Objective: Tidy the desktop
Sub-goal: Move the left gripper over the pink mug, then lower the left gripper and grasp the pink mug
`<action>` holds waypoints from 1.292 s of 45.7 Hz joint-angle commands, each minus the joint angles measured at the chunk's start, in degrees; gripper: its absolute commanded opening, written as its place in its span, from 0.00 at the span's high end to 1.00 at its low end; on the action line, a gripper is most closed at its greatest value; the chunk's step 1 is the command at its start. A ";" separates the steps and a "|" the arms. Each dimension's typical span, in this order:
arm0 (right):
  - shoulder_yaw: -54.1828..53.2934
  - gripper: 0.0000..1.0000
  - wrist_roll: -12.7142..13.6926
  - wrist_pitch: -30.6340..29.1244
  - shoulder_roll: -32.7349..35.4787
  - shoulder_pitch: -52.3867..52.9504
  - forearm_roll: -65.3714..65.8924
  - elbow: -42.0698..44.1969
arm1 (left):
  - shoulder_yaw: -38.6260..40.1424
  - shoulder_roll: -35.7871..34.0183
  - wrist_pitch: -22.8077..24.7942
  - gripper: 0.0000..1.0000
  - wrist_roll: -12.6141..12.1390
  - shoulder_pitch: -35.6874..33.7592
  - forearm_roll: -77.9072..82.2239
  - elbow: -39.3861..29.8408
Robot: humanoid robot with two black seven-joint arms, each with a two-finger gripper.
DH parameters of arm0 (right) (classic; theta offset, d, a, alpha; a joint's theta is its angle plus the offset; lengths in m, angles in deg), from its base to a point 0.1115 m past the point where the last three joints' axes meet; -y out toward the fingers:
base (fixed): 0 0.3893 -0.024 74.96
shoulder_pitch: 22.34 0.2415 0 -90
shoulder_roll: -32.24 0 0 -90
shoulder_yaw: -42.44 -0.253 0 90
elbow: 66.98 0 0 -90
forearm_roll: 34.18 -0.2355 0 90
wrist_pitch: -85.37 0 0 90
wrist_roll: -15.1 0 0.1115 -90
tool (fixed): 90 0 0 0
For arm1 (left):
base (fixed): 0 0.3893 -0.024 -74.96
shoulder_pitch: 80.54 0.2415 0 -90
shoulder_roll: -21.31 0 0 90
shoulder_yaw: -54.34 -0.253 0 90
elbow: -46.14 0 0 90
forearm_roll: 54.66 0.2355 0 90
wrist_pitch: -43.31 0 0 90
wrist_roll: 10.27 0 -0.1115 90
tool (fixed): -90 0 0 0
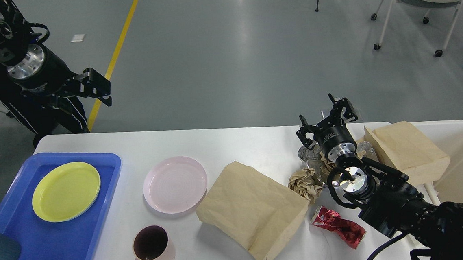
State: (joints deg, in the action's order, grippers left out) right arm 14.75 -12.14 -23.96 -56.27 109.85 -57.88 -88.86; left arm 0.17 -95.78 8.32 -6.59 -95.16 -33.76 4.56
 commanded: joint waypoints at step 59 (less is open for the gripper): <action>0.00 0.00 0.00 0.00 0.00 -0.01 -0.03 -0.01 | 8.12 7.93 -9.39 0.05 -21.43 17.60 2.56 -26.89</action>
State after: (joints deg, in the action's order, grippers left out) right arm 14.75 -12.13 -23.96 -56.27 109.84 -57.91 -88.86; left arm 8.41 -87.87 -0.36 -27.98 -78.70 -31.84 -21.60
